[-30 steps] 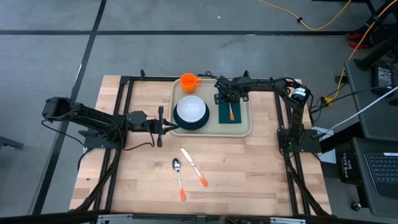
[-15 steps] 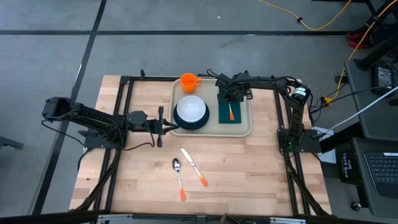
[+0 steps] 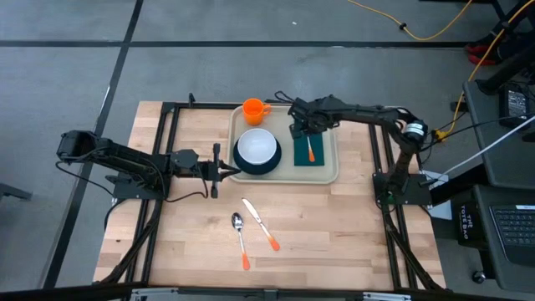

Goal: Set up tray
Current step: Put the orange spoon on top of the dark green napkin on the gray tray

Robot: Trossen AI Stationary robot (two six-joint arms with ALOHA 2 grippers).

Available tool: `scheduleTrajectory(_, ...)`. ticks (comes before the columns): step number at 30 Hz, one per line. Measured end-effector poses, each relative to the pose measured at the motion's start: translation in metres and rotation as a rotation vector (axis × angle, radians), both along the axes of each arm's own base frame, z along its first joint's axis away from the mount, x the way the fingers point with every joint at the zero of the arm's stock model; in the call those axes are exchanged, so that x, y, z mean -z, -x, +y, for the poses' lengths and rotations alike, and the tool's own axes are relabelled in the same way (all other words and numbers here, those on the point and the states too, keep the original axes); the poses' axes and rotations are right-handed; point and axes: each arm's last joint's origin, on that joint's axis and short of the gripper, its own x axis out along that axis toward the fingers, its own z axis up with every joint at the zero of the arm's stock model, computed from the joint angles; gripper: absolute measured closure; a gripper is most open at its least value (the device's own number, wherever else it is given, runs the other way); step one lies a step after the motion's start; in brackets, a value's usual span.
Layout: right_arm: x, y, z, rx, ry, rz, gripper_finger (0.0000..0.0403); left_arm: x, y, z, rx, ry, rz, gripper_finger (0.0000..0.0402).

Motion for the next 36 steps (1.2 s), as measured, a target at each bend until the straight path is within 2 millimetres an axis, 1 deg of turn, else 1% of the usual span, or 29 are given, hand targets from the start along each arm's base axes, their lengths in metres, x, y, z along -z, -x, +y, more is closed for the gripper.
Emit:
scheduleTrajectory(4, -0.023, -0.006, 0.033, -0.073, 0.136, -0.017, 0.0290, 0.000, 0.000, 0.000, 0.001, -0.002, 0.000, 0.0397)
scheduleTrajectory(7, -0.036, -0.011, 0.062, -0.149, 0.184, -0.052, 0.0290, 0.000, 0.000, 0.000, 0.001, -0.002, 0.000, 0.0399)
scheduleTrajectory(12, -0.043, -0.021, 0.113, -0.280, 0.263, -0.083, 0.0290, 0.000, 0.000, 0.000, -0.003, 0.026, -0.002, 0.0397)
scheduleTrajectory(16, -0.046, -0.026, 0.156, -0.335, 0.377, -0.109, 0.0290, 0.000, 0.000, 0.000, -0.011, 0.071, -0.007, 0.0396)
scheduleTrajectory(20, -0.046, -0.029, 0.200, -0.391, 0.458, -0.183, 0.0290, 0.000, 0.000, 0.000, -0.012, 0.073, -0.008, 0.0399)
scheduleTrajectory(23, -0.044, -0.030, 0.231, -0.449, 0.499, -0.227, 0.0290, 0.000, 0.000, 0.000, -0.012, 0.073, -0.008, 0.0399)
scheduleTrajectory(27, -0.029, -0.032, 0.265, -0.484, 0.564, -0.253, 0.0290, 0.000, 0.000, 0.000, -0.015, 0.099, -0.005, 0.0397)
scheduleTrajectory(30, -0.013, -0.033, 0.282, -0.487, 0.569, -0.251, 0.0290, 0.003, 0.000, -0.003, 0.014, 0.133, 0.018, 0.0399)
scheduleTrajectory(32, -0.002, -0.034, 0.291, -0.508, 0.539, -0.240, 0.0293, 0.004, 0.001, -0.008, 0.073, 0.142, 0.034, 0.0400)
scheduleTrajectory(36, 0.016, -0.037, 0.306, -0.559, 0.484, -0.227, 0.0315, 0.004, 0.001, -0.020, 0.140, 0.161, 0.044, 0.0399)
